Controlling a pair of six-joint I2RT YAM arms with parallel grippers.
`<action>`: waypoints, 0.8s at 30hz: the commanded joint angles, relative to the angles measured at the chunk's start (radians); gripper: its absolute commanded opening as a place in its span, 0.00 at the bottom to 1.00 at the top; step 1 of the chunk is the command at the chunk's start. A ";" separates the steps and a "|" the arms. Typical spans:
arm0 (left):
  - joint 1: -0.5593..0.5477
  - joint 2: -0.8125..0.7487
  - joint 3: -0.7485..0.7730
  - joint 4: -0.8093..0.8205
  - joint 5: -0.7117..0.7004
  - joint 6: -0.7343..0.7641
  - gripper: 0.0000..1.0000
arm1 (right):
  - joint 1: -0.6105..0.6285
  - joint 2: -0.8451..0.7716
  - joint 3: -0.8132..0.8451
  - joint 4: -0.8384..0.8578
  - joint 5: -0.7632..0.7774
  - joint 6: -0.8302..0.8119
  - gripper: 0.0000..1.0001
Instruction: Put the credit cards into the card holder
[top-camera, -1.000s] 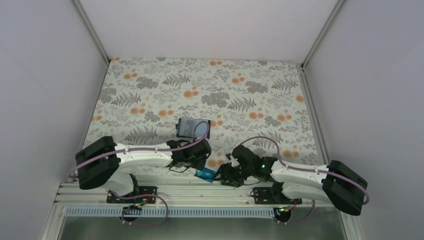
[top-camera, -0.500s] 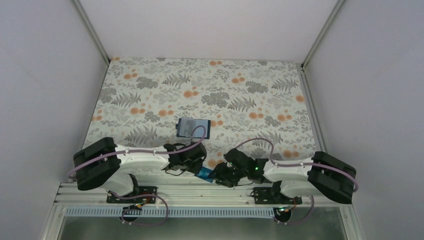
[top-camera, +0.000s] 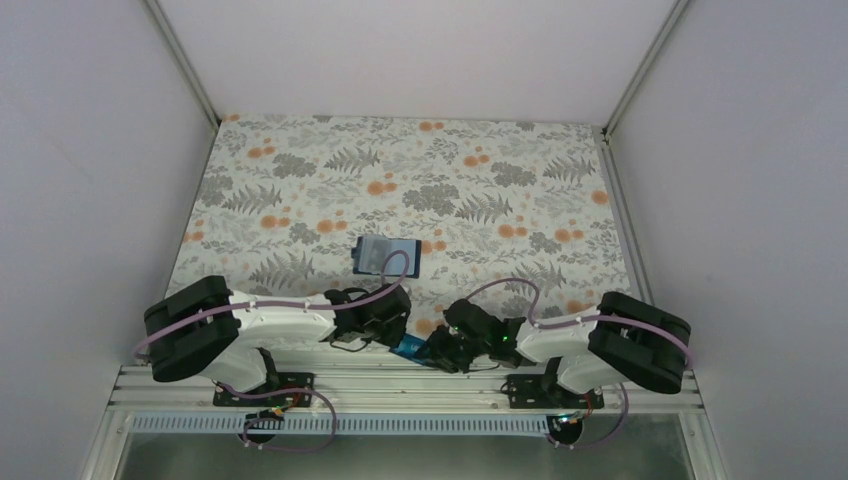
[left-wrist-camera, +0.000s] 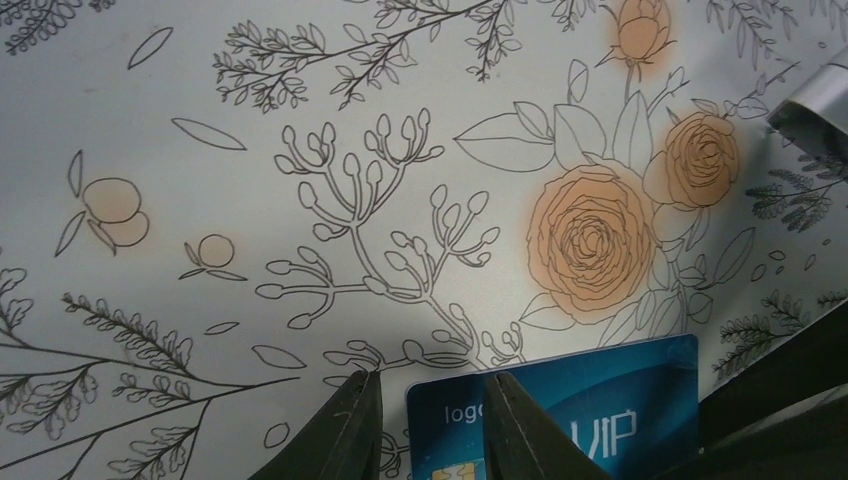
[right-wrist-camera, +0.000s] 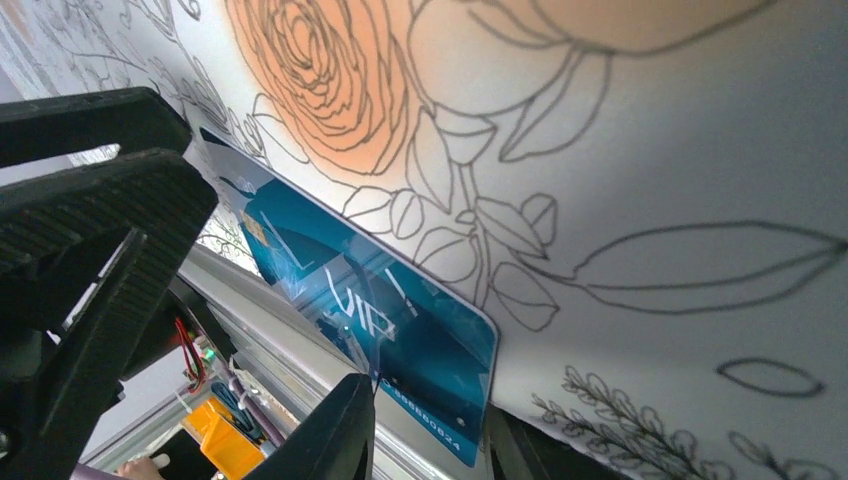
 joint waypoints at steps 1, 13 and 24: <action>0.003 0.008 -0.031 0.009 0.029 0.003 0.28 | 0.005 0.015 0.006 0.063 0.061 -0.008 0.28; 0.005 0.008 -0.069 0.043 0.054 -0.026 0.28 | -0.006 0.007 0.010 0.091 0.055 -0.033 0.04; 0.054 -0.212 0.051 -0.223 -0.124 -0.072 0.28 | -0.086 -0.180 0.116 -0.150 0.082 -0.193 0.04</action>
